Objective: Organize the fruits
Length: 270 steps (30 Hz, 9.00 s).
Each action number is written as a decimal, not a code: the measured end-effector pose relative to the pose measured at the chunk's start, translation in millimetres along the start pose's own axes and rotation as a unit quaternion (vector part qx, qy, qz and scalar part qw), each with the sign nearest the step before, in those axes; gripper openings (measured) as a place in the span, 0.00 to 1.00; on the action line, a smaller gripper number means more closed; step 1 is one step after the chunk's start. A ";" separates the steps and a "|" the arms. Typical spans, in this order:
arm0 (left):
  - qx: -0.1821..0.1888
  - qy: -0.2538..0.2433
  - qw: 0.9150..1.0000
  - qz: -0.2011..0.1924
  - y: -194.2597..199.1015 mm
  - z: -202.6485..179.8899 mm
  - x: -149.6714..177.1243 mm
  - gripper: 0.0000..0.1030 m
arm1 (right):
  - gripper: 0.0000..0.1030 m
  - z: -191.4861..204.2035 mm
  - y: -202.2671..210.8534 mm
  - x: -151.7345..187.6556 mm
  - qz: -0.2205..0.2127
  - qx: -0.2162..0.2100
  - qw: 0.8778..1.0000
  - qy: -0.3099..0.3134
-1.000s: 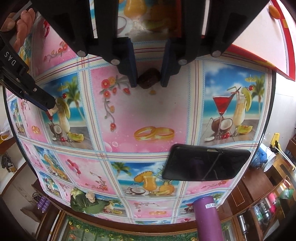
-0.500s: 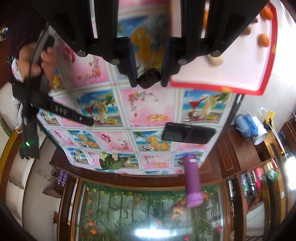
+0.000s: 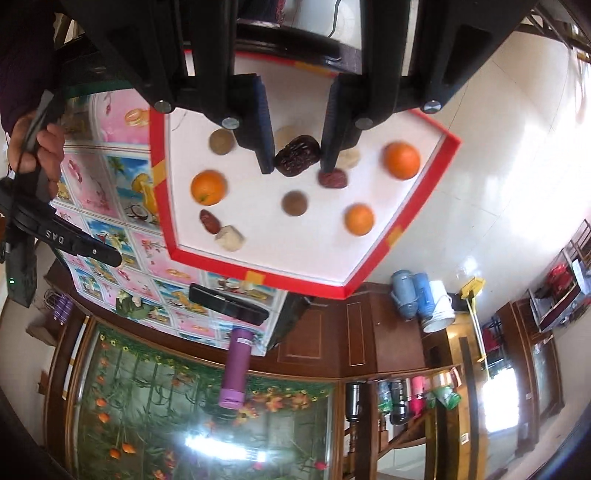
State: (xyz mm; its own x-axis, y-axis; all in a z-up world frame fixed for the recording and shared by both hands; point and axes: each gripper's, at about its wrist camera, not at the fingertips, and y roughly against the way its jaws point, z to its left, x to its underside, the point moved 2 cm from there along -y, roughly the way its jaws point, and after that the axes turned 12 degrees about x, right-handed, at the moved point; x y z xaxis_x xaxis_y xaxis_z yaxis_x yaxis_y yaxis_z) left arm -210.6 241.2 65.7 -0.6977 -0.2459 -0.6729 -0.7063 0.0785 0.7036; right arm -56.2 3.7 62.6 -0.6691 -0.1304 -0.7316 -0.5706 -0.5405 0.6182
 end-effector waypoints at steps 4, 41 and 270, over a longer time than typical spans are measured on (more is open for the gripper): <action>0.004 -0.004 1.000 -0.001 3.0 5.3 8.7 0.27 | 0.19 65.3 -3.3 14.2 0.035 -0.051 0.997 0.056; -0.020 0.020 0.998 0.060 -33.1 57.9 22.9 0.27 | 0.19 159.8 -76.9 63.7 0.165 -0.016 0.971 0.174; -0.198 0.044 0.963 -0.180 179.7 40.8 99.1 1.00 | 0.76 207.3 154.6 117.2 -0.086 0.067 0.985 0.130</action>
State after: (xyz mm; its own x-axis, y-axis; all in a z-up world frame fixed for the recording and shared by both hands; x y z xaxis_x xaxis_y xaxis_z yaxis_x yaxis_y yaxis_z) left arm -411.6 270.4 116.1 -0.3914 -0.2707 -0.8795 -0.7872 -0.3964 0.4724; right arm -321.6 77.2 132.0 -0.4211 -0.2646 -0.8675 -0.7344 -0.4619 0.4974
